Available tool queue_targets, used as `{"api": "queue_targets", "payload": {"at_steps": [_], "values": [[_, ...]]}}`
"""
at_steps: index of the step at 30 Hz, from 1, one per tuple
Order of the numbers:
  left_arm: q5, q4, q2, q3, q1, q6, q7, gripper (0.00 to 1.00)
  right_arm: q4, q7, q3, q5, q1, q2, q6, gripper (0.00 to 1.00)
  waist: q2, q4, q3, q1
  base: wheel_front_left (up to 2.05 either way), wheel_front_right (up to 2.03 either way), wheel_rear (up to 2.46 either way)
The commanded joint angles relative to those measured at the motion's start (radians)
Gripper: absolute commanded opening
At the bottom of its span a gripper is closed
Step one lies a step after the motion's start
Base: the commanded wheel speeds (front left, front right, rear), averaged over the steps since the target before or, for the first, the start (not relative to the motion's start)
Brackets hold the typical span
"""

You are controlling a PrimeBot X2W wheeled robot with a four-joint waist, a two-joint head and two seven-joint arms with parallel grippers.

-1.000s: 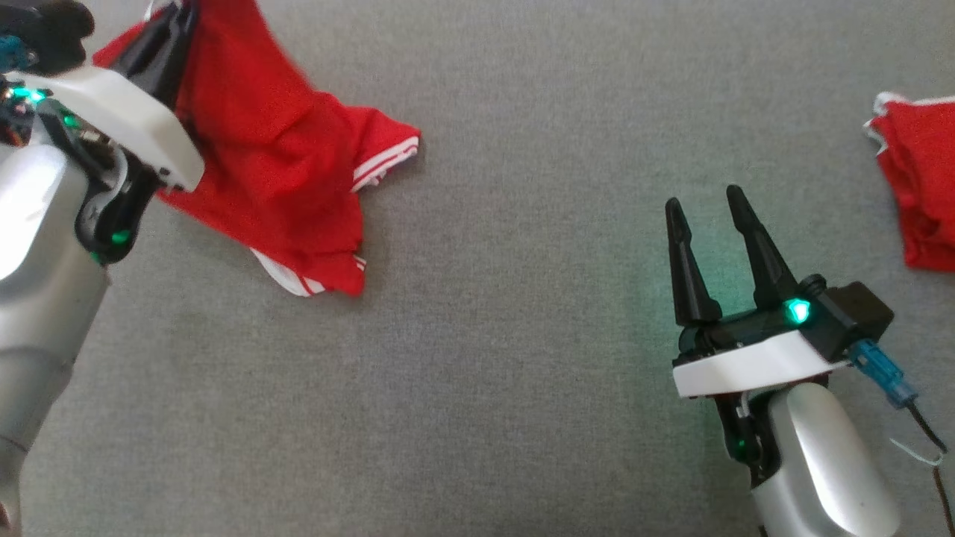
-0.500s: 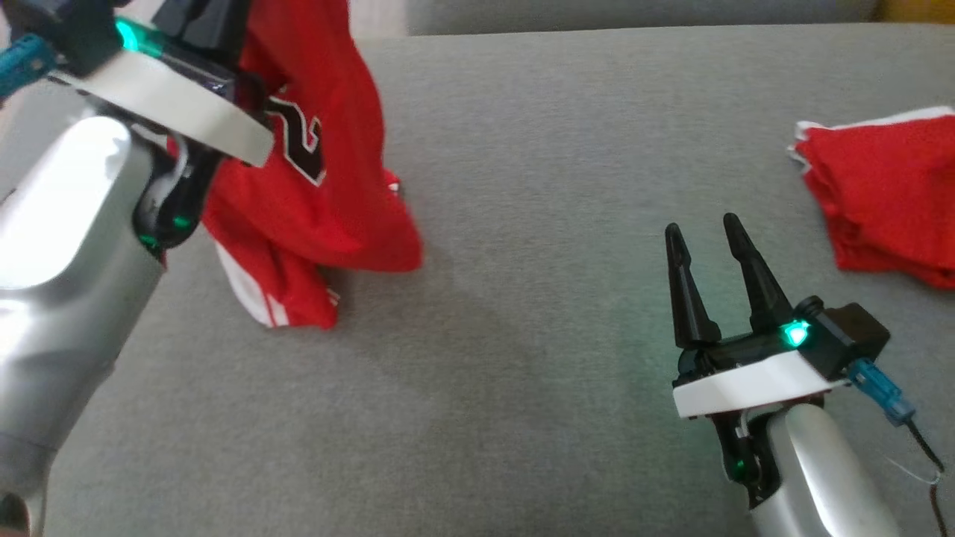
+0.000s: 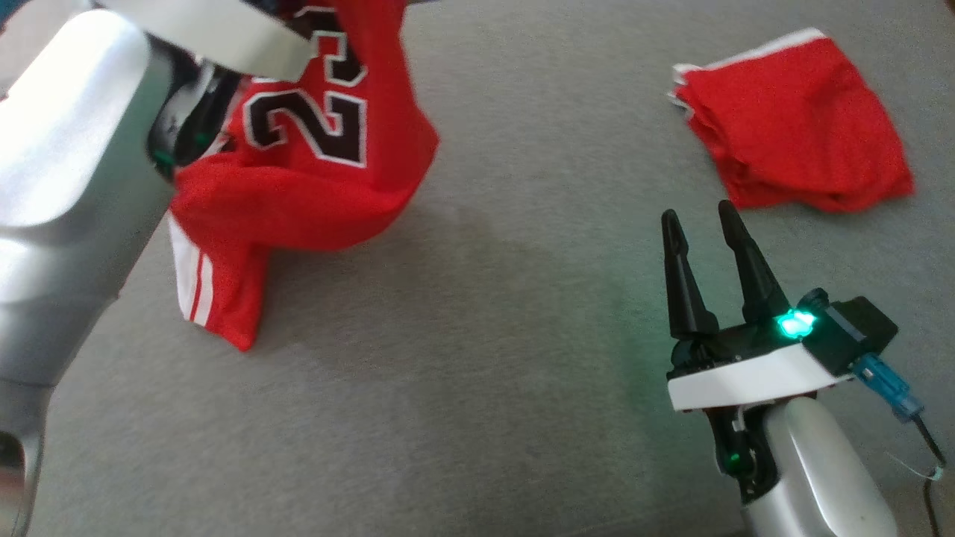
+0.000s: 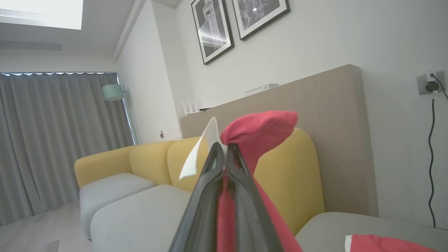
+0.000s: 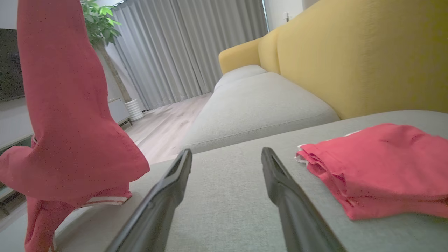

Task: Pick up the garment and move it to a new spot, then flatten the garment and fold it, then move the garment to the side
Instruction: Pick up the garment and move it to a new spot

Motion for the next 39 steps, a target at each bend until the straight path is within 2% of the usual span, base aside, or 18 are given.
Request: {"api": "queue_targets", "payload": {"at_steps": [1,8,15,16,17,18,22,25,28,34,39], "values": [[0.014,-0.027,0.019,0.031,-0.070,-0.004,-0.008,0.00,-0.037,-0.010,0.025,0.012,-0.033,-0.001,-0.001,1.00,0.0000,-0.055,0.030,-0.0001,0.00,0.00,0.00],[0.040,0.045,0.001,-0.002,-0.101,-0.020,-0.006,0.00,-0.041,-0.010,0.060,0.040,-0.037,-0.001,-0.001,1.00,0.0000,-0.148,0.047,-0.0001,0.00,0.00,0.00],[0.101,0.268,-0.039,-0.047,-0.157,-0.006,-0.002,0.00,-0.057,-0.010,0.107,0.056,-0.057,-0.001,-0.001,1.00,0.0000,-0.222,0.099,-0.0001,0.00,0.00,0.00],[0.113,0.305,-0.046,-0.057,-0.169,-0.007,-0.005,0.11,-0.060,-0.010,0.114,0.059,-0.059,-0.001,-0.001,1.00,0.0000,-0.230,0.107,-0.0001,0.00,0.00,0.00],[0.126,0.343,-0.053,-0.060,-0.183,0.002,-0.013,0.59,-0.061,-0.010,0.121,0.062,-0.062,-0.001,-0.001,1.00,0.0000,-0.236,0.116,-0.0001,0.00,0.00,0.00],[0.140,0.387,-0.058,-0.062,-0.195,0.023,-0.016,1.00,-0.063,-0.010,0.128,0.065,-0.064,-0.001,-0.001,1.00,0.0000,-0.241,0.123,-0.0001,0.00,0.00,0.00],[0.179,0.525,-0.079,-0.075,-0.234,0.069,-0.037,1.00,-0.064,-0.010,0.146,0.071,-0.062,-0.001,-0.001,1.00,0.0000,-0.243,0.138,-0.0001,0.00,0.00,0.00],[0.174,0.588,-0.089,-0.072,-0.236,0.058,-0.060,1.00,-0.059,-0.010,0.147,0.070,-0.056,-0.001,-0.001,1.00,0.0000,-0.227,0.135,-0.0001,0.00,0.00,0.00],[0.148,0.630,-0.099,-0.050,-0.218,0.036,-0.085,1.00,-0.054,-0.010,0.130,0.055,-0.057,-0.001,-0.001,1.00,0.0000,-0.182,0.120,-0.0001,0.00,0.00,0.00],[0.123,0.597,-0.096,-0.009,-0.153,0.020,-0.099,1.00,-0.047,-0.010,0.090,0.023,-0.062,-0.001,-0.001,1.00,0.0000,-0.103,0.087,-0.0001,0.00,0.00,0.00],[0.126,0.422,-0.072,0.074,-0.008,0.043,-0.100,1.00,-0.035,-0.010,0.025,-0.013,-0.054,-0.001,-0.001,1.00,0.0000,-0.006,0.040,-0.0001,0.00,0.00,0.00]]}}
